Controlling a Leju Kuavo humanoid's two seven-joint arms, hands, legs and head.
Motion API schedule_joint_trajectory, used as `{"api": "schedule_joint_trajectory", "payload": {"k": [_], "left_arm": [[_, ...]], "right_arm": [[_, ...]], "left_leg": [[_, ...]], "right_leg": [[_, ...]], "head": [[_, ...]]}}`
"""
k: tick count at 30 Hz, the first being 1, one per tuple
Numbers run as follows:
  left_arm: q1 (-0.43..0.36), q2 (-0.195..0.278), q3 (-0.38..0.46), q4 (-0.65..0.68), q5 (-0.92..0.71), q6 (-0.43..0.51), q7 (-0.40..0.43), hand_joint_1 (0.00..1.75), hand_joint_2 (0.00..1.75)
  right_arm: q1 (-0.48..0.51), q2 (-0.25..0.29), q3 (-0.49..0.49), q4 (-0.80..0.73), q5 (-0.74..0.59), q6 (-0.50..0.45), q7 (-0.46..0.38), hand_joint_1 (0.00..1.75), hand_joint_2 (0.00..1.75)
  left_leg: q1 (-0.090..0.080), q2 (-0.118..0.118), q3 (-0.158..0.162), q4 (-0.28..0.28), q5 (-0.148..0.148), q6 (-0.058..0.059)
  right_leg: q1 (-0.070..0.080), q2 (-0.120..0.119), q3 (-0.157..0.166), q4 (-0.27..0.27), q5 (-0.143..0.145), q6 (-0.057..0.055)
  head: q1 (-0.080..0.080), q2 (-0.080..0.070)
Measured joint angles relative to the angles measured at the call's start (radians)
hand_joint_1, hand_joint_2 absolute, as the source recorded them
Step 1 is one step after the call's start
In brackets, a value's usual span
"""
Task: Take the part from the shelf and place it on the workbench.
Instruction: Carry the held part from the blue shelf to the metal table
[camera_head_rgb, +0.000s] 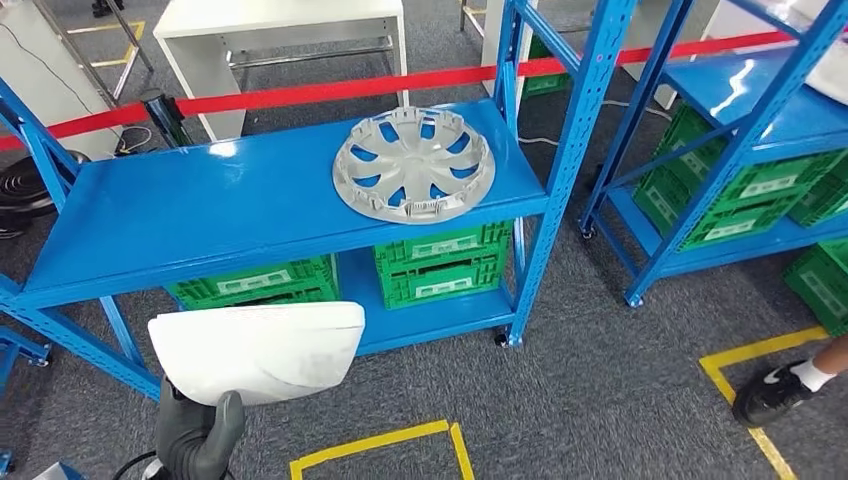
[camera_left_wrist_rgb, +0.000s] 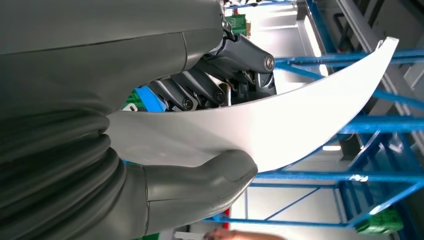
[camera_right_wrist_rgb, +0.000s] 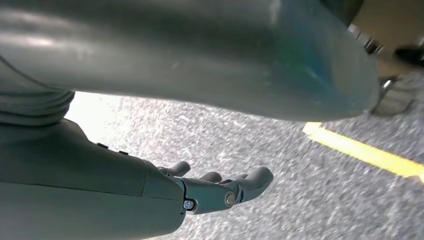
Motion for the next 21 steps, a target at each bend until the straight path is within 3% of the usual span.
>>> {"api": "schedule_joint_trajectory", "payload": {"k": [2,3,4,5,7,9,10,12,13,14,15,17,18,19,20,21], "left_arm": [[0.000,0.001,0.005,-0.009,-0.007,0.008,0.001,1.75,1.75],[0.000,0.002,0.009,-0.012,-0.009,0.013,0.002,1.75,1.75],[-0.001,0.004,0.013,-0.015,-0.010,0.017,0.004,1.75,1.75],[-0.003,0.005,0.017,-0.018,-0.008,0.020,0.005,1.75,1.75],[-0.012,0.009,0.025,-0.020,0.001,0.025,0.007,1.75,1.75],[-0.023,0.014,0.030,-0.018,0.013,0.027,0.005,1.75,1.75],[-0.027,0.017,0.033,-0.016,0.018,0.027,0.004,1.75,1.75],[-0.032,0.021,0.036,-0.010,0.021,0.028,0.002,1.75,1.75],[-0.036,0.023,0.037,-0.006,0.020,0.030,0.003,1.75,1.75],[-0.040,0.023,0.038,-0.003,0.019,0.033,0.003,1.75,1.75],[-0.044,0.024,0.038,0.000,0.016,0.037,0.003,1.75,1.75],[-0.052,0.025,0.037,0.005,0.011,0.044,0.006,1.75,1.75],[-0.055,0.025,0.037,0.008,0.010,0.048,0.009,1.75,1.75],[-0.058,0.026,0.036,0.011,0.009,0.050,0.013,1.75,1.75],[-0.061,0.027,0.035,0.013,0.009,0.052,0.017,1.75,1.75],[-0.064,0.029,0.034,0.016,0.009,0.053,0.020,1.75,1.75]], "right_arm": [[-0.002,0.001,0.001,0.000,0.006,0.001,0.010,0.00,0.00],[-0.003,0.002,0.001,0.000,0.008,0.002,0.017,0.00,0.00],[-0.003,0.003,0.002,0.000,0.010,0.004,0.026,0.00,0.00],[-0.003,0.004,0.002,0.000,0.011,0.006,0.035,0.00,0.00],[-0.005,0.005,0.002,0.000,0.010,0.008,0.053,0.00,0.00],[-0.007,0.005,0.002,0.000,0.000,0.008,0.066,0.00,0.00],[-0.008,0.005,0.001,0.000,-0.006,0.007,0.072,0.00,0.00],[-0.008,0.005,-0.001,0.000,-0.016,0.006,0.083,0.00,0.00],[-0.008,0.004,-0.002,0.001,-0.019,0.006,0.092,0.00,0.00],[-0.007,0.004,-0.003,0.001,-0.023,0.006,0.103,0.00,0.00],[-0.006,0.003,-0.005,0.001,-0.026,0.006,0.115,0.00,0.00],[-0.004,0.003,-0.011,0.001,-0.033,0.008,0.140,0.00,0.00],[-0.003,0.003,-0.015,0.001,-0.037,0.009,0.149,0.00,0.00],[-0.002,0.004,-0.019,0.001,-0.042,0.009,0.157,0.00,0.00],[-0.001,0.004,-0.024,0.001,-0.047,0.009,0.162,0.00,0.00],[0.000,0.004,-0.028,0.001,-0.052,0.010,0.166,0.00,0.00]], "left_leg": [[0.002,0.000,-0.030,0.119,-0.094,-0.009],[0.003,0.000,-0.035,0.169,-0.113,-0.012],[0.003,0.000,-0.027,0.193,-0.109,-0.013],[0.003,0.000,-0.002,0.182,-0.084,-0.012],[0.003,-0.001,0.093,0.067,-0.040,-0.007],[-0.001,-0.003,0.184,-0.069,-0.046,0.004],[-0.003,-0.003,0.203,-0.104,-0.057,0.011],[-0.006,-0.002,0.196,-0.115,-0.048,0.030],[-0.006,0.000,0.188,-0.115,-0.037,0.040],[-0.005,0.003,0.177,-0.117,-0.024,0.050],[-0.003,0.005,0.163,-0.119,-0.010,0.057],[-0.005,0.006,0.129,-0.116,0.015,0.063],[-0.007,0.007,0.112,-0.113,0.028,0.064],[-0.008,0.008,0.093,-0.108,0.040,0.063],[-0.009,0.009,0.074,-0.102,0.052,0.062],[-0.009,0.009,0.056,-0.095,0.062,0.060]], "right_leg": [[0.000,-0.002,-0.030,0.001,0.023,-0.003],[0.001,-0.003,-0.045,0.001,0.035,-0.002],[0.001,-0.005,-0.059,0.002,0.047,-0.001],[0.001,-0.006,-0.072,0.003,0.058,0.001],[0.001,-0.007,-0.096,0.006,0.080,0.008],[0.003,-0.006,-0.110,0.008,0.100,0.018],[0.003,-0.006,-0.111,0.006,0.110,0.024],[0.001,-0.006,-0.112,-0.001,0.129,0.038],[0.000,-0.004,-0.116,0.003,0.123,0.045],[-0.001,-0.002,-0.125,0.021,0.095,0.051],[-0.002,0.000,-0.138,0.060,0.049,0.055],[-0.002,0.002,-0.168,0.185,-0.059,0.060],[-0.002,0.003,-0.176,0.245,-0.086,0.062],[-0.002,0.003,-0.173,0.283,-0.086,0.062],[-0.001,0.003,-0.153,0.289,-0.066,0.061],[-0.001,0.003,-0.115,0.257,-0.037,0.058]], "head": [[-0.002,0.000],[-0.002,0.000],[-0.002,0.000],[-0.002,0.000],[-0.002,0.000],[-0.002,0.000],[-0.003,0.000],[-0.006,0.000],[-0.007,0.000],[-0.007,0.000],[-0.006,0.000],[-0.005,0.000],[-0.005,0.000],[-0.005,0.000],[-0.005,0.000],[-0.005,0.000]]}}
